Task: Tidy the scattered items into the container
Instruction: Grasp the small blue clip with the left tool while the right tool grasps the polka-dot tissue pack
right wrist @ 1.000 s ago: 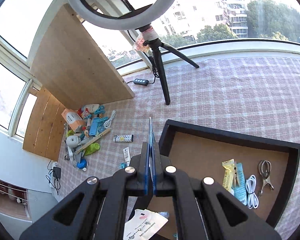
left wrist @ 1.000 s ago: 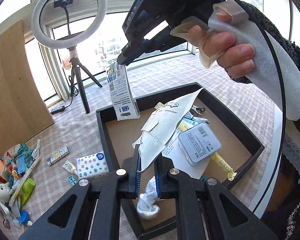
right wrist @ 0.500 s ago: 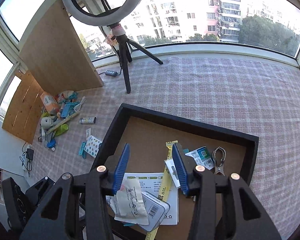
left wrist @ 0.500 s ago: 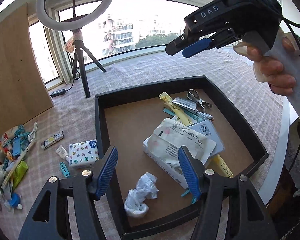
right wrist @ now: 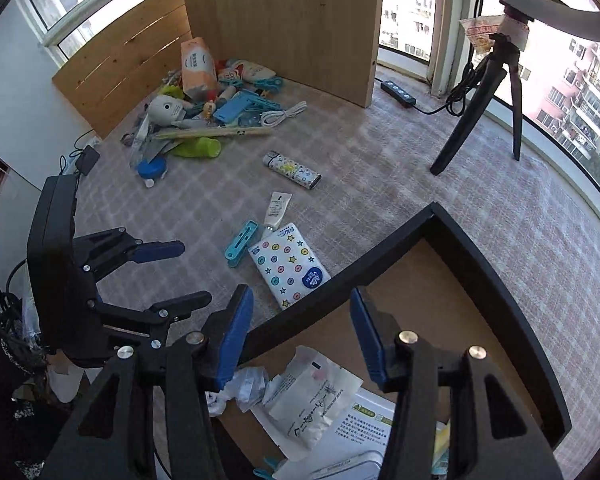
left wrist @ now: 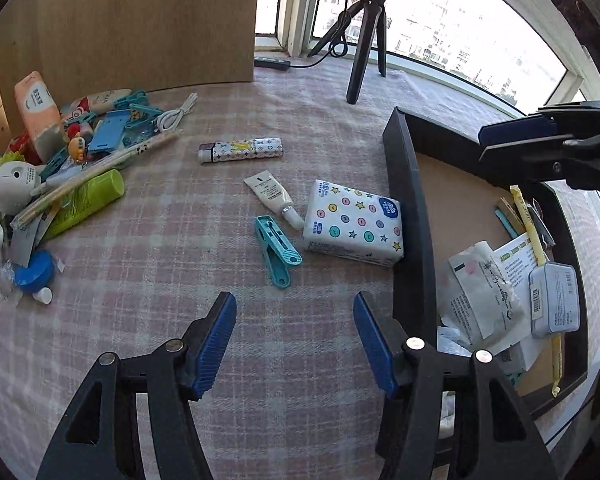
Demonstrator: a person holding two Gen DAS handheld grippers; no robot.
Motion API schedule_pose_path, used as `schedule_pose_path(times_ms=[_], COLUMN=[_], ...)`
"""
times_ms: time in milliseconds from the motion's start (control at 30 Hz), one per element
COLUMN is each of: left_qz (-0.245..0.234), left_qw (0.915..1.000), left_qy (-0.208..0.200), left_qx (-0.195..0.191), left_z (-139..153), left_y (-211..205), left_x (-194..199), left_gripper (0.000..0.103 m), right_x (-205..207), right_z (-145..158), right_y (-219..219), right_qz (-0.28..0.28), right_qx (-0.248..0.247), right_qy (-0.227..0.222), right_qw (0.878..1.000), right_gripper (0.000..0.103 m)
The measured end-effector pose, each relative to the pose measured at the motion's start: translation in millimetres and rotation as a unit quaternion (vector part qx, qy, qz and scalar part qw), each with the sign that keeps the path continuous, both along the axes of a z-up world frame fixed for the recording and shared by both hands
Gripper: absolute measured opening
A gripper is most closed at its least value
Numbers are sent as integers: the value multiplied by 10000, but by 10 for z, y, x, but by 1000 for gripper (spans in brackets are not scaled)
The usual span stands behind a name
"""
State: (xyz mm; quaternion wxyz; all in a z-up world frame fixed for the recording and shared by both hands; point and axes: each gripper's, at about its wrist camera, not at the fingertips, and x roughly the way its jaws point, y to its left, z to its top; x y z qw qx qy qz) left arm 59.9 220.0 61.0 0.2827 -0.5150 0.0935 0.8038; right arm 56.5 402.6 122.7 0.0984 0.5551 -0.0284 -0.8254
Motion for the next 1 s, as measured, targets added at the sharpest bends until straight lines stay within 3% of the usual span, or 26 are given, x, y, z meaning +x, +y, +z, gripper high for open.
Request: schedule_pose_path(times_ms=[200, 367, 433, 600, 733, 800, 1000], left_qz=[217, 346, 448, 470, 415, 387, 508], left_qw=[9996, 9991, 9985, 9983, 9985, 9986, 9984], left_qy=[-159, -40, -18, 50, 64, 57, -14], left_qx=[-81, -229, -314, -337, -364, -355, -231], left_z=[-212, -290, -330, -341, -332, -333, -322], left_y=[48, 82, 82, 65, 36, 16, -91], left_x=[-184, -315, -386, -493, -522, -532, -582], left_gripper=[58, 57, 48, 39, 17, 12, 11], right_x=[-283, -406, -447, -528, -575, -595, -607], right_z=[-321, -532, -575, -656, -734, -786, -965], right_y=[-384, -499, -503, -533, -576, -597, -662], right_qz=[734, 975, 980, 1051, 1186, 1235, 1280], right_qx=[500, 846, 843, 939, 1032, 1102, 1347], right_qy=[-342, -572, -624, -695, -764, -800, -885], right_qw=[9955, 9900, 9896, 9876, 9846, 9830, 9786], right_gripper=[59, 59, 59, 59, 59, 59, 59])
